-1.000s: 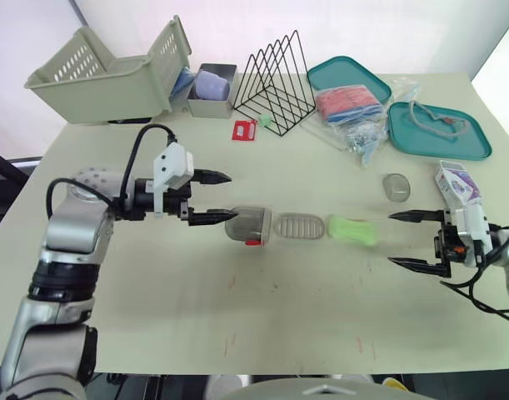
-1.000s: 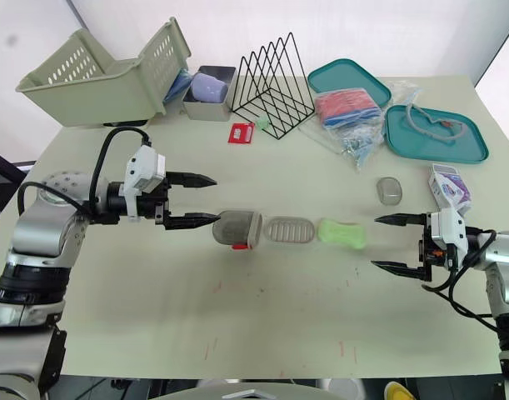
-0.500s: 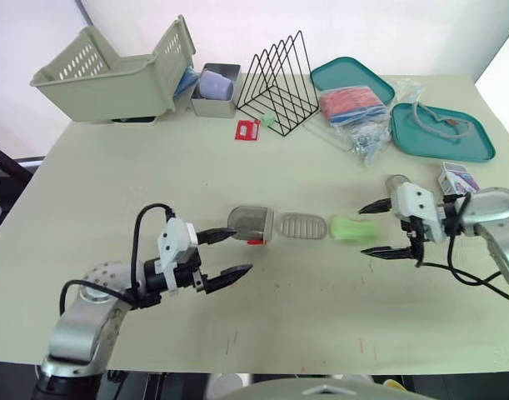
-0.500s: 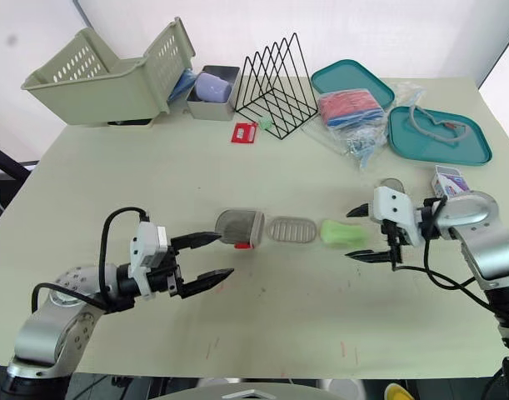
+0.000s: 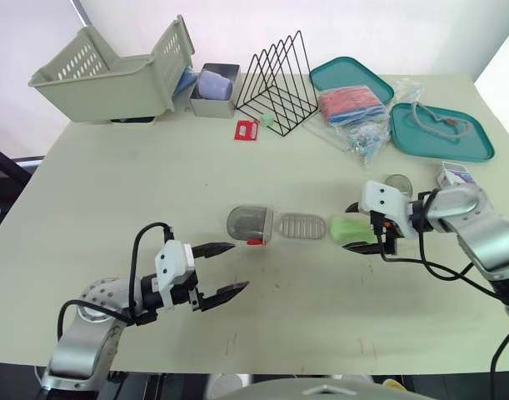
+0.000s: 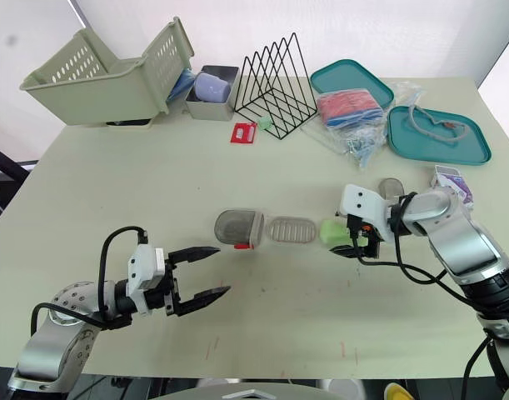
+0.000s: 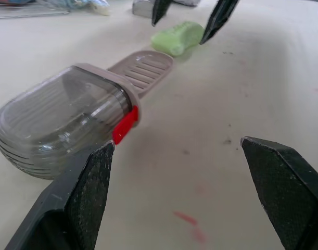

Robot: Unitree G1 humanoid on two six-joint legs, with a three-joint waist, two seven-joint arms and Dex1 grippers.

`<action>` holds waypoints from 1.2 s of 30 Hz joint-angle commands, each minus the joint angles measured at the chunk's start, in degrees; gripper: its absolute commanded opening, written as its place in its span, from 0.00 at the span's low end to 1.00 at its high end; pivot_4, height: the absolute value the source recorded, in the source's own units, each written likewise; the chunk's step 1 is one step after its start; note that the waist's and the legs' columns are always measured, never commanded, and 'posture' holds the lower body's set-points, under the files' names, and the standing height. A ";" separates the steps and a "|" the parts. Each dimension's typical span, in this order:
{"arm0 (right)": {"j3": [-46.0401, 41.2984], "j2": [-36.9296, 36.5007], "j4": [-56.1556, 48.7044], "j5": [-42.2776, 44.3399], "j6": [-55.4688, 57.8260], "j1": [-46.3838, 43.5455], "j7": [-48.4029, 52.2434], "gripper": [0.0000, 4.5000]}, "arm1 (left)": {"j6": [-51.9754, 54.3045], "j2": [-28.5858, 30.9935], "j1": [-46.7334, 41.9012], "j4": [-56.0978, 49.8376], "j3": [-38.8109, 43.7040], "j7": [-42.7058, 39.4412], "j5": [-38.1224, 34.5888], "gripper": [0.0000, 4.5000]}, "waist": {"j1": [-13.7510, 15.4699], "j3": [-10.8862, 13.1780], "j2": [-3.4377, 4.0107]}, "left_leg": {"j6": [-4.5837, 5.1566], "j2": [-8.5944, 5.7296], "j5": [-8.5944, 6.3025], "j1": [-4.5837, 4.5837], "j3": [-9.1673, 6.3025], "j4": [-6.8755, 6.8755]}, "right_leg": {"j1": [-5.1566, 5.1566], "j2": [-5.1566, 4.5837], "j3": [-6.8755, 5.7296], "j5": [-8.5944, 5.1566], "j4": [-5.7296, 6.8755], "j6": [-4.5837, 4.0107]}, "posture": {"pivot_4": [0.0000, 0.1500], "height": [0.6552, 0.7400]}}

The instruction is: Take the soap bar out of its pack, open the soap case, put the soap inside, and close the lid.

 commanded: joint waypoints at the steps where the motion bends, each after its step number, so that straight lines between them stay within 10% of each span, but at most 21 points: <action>1: -0.14 -0.81 -2.07 -0.77 2.04 -0.79 -0.94 0.99 | -3.10 0.87 0.10 0.61 -0.27 -1.43 0.40 0.92 | -0.01 0.00 0.00 | 0.00 0.00 0.00 0.00 0.00 0.00 | 0.00 0.00 0.00 0.00 0.00 0.00 | 1.00 1.00; 21: 0.26 0.05 -1.63 -0.77 7.40 0.57 -4.27 0.99 | -1.73 1.17 -1.73 -2.49 -2.81 0.71 -0.35 0.92 | -0.09 0.00 0.00 | 0.00 0.01 0.00 0.00 -0.01 -0.02 | -0.01 0.02 0.00 0.00 0.00 0.00 | 1.00 1.00; 28: 0.86 0.21 -1.31 -1.20 7.01 0.70 -4.50 0.36 | -1.61 1.24 -1.98 -2.62 -3.10 1.18 -0.07 1.00 | -0.09 -0.02 -0.05 | 0.00 0.01 0.00 0.00 -0.01 -0.03 | 0.00 0.02 0.00 0.00 -0.01 0.00 | 1.00 1.00; 36: -1.01 -0.56 -0.19 -0.27 1.56 -1.97 -1.86 0.35 | -3.35 1.03 -1.48 -0.98 -2.75 1.13 0.45 1.00 | -0.20 0.00 -0.04 | 0.00 0.01 0.00 0.00 -0.01 -0.03 | -0.01 0.02 0.00 0.00 -0.01 0.00 | 1.00 1.00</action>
